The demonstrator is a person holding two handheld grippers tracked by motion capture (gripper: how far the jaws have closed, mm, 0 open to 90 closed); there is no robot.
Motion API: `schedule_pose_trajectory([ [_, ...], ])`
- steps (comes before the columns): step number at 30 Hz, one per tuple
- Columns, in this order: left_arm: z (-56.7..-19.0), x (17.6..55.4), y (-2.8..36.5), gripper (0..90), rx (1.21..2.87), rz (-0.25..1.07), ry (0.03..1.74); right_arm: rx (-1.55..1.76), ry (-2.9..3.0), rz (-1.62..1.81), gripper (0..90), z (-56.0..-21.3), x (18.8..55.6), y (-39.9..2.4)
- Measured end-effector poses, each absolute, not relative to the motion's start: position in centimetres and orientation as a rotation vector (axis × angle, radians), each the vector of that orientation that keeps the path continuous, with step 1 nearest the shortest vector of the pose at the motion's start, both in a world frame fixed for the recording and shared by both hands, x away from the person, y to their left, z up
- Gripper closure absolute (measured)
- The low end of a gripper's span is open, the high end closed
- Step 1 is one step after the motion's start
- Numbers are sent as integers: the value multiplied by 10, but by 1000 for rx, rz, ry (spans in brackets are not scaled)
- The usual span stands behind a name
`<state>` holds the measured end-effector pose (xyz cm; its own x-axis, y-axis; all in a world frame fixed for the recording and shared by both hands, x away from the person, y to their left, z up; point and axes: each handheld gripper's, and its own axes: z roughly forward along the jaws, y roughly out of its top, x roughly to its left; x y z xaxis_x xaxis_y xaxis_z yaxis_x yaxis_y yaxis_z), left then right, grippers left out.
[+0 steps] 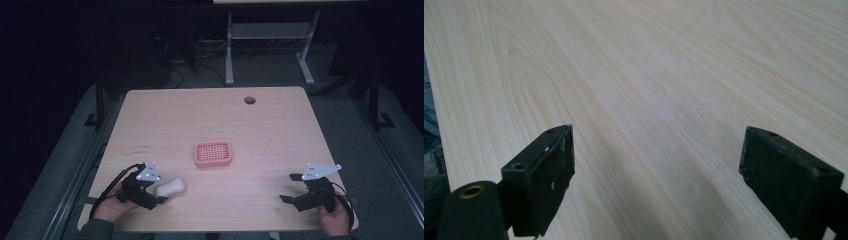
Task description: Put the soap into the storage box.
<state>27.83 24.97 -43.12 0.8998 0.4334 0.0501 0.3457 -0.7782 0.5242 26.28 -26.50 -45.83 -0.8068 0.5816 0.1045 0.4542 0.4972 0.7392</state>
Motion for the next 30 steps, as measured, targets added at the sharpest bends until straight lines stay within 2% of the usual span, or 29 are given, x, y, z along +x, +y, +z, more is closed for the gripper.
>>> schedule_pose_trajectory([
  [20, -437, 289, 235, 248, 2564, 204, 553, 895, 2578, 1201, 142, -458, 263, -265],
  [30, -441, 293, 229, 285, 2576, 184, 544, 895, 2578, 1202, 142, -458, 262, -265],
])
